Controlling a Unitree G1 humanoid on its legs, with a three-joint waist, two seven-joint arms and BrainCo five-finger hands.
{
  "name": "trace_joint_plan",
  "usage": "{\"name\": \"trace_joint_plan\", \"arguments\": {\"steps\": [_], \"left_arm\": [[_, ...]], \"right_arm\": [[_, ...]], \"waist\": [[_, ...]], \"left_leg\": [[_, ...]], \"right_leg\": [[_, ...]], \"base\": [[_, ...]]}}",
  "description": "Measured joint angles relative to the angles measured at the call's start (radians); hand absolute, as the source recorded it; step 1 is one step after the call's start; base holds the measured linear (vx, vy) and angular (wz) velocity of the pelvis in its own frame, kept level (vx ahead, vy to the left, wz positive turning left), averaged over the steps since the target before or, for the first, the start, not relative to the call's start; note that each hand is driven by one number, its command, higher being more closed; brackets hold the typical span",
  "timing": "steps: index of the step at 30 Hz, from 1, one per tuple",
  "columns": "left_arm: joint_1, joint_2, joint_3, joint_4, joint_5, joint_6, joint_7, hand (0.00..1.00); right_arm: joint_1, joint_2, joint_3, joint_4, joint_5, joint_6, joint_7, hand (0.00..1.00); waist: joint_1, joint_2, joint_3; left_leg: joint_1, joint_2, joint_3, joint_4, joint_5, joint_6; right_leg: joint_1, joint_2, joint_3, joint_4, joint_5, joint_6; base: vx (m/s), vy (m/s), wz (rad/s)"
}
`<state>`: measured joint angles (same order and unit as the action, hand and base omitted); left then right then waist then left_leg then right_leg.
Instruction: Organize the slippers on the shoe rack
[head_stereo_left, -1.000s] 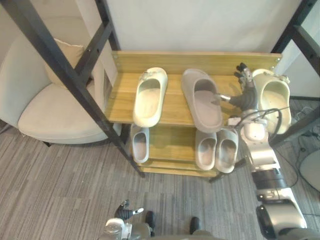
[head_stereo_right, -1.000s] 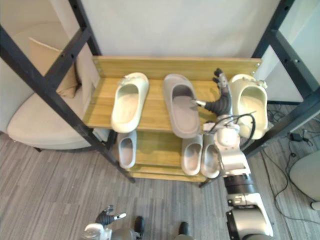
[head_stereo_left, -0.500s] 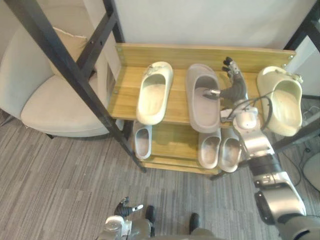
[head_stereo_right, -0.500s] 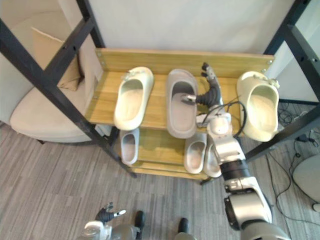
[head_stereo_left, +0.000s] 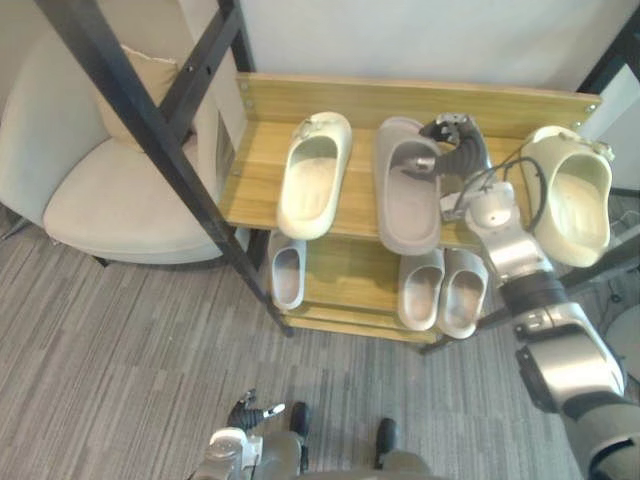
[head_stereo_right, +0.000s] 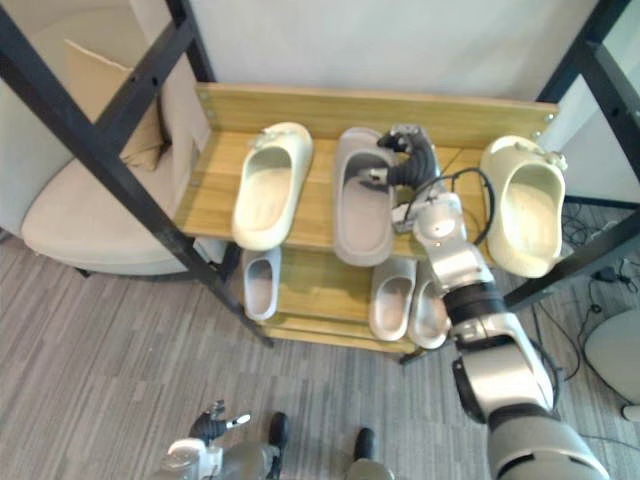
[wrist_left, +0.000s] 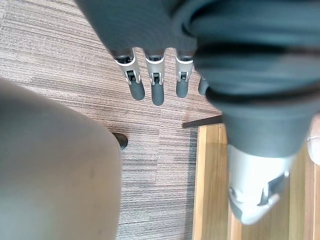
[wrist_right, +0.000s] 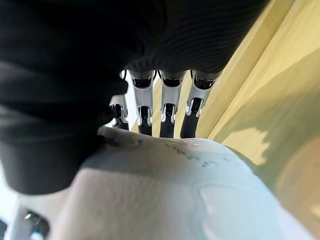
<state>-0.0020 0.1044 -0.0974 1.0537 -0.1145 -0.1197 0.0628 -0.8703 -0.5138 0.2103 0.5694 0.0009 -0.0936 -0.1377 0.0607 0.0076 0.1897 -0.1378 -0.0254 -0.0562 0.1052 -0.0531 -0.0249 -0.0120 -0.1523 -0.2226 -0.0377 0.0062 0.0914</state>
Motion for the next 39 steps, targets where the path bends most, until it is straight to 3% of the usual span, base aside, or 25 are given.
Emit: {"name": "trace_joint_plan", "arguments": {"steps": [6, 16, 26, 34, 39], "left_arm": [[0.000, 0.001, 0.000, 0.000, -0.003, 0.001, 0.000, 0.00], [0.000, 0.001, 0.002, -0.002, 0.016, 0.007, 0.000, 0.00], [0.016, 0.001, 0.002, 0.001, 0.057, 0.019, -0.002, 0.00], [0.027, 0.001, 0.002, 0.013, 0.074, 0.019, -0.005, 0.00], [0.036, 0.004, 0.001, 0.031, 0.075, 0.019, -0.009, 0.00]], "right_arm": [[0.004, -0.001, -0.008, -0.023, 0.000, -0.006, 0.000, 1.00], [0.234, 0.012, -0.070, -0.367, -0.003, 0.003, -0.005, 1.00], [0.374, 0.100, -0.178, -0.712, 0.000, -0.061, -0.010, 1.00], [0.576, 0.198, -0.171, -0.842, 0.042, -0.097, 0.057, 1.00], [0.715, 0.201, -0.104, -0.872, 0.060, -0.101, 0.143, 1.00]], "waist": [[-0.004, -0.002, 0.001], [-0.008, -0.006, 0.003], [-0.027, -0.011, -0.031], [-0.039, -0.017, -0.063], [-0.057, -0.020, -0.091]], "left_leg": [[0.001, 0.001, 0.002, 0.000, 0.000, 0.000], [0.032, 0.003, 0.003, -0.005, 0.000, 0.000], [0.055, 0.010, 0.014, -0.020, 0.004, 0.001], [0.083, 0.011, 0.018, -0.020, 0.004, 0.001], [0.091, 0.011, 0.025, -0.021, 0.004, 0.001]], "right_leg": [[0.007, 0.000, 0.001, -0.001, 0.000, 0.000], [0.037, -0.001, -0.001, -0.003, 0.000, 0.000], [0.049, -0.002, 0.007, -0.004, 0.000, 0.002], [0.067, -0.003, 0.012, 0.000, -0.001, 0.002], [0.069, -0.004, 0.020, 0.002, 0.001, 0.005]], "base": [[0.00, 0.000, 0.00], [0.00, 0.003, 0.00], [-0.01, 0.002, -0.03], [-0.03, 0.008, -0.01], [-0.02, 0.016, -0.05]]}}
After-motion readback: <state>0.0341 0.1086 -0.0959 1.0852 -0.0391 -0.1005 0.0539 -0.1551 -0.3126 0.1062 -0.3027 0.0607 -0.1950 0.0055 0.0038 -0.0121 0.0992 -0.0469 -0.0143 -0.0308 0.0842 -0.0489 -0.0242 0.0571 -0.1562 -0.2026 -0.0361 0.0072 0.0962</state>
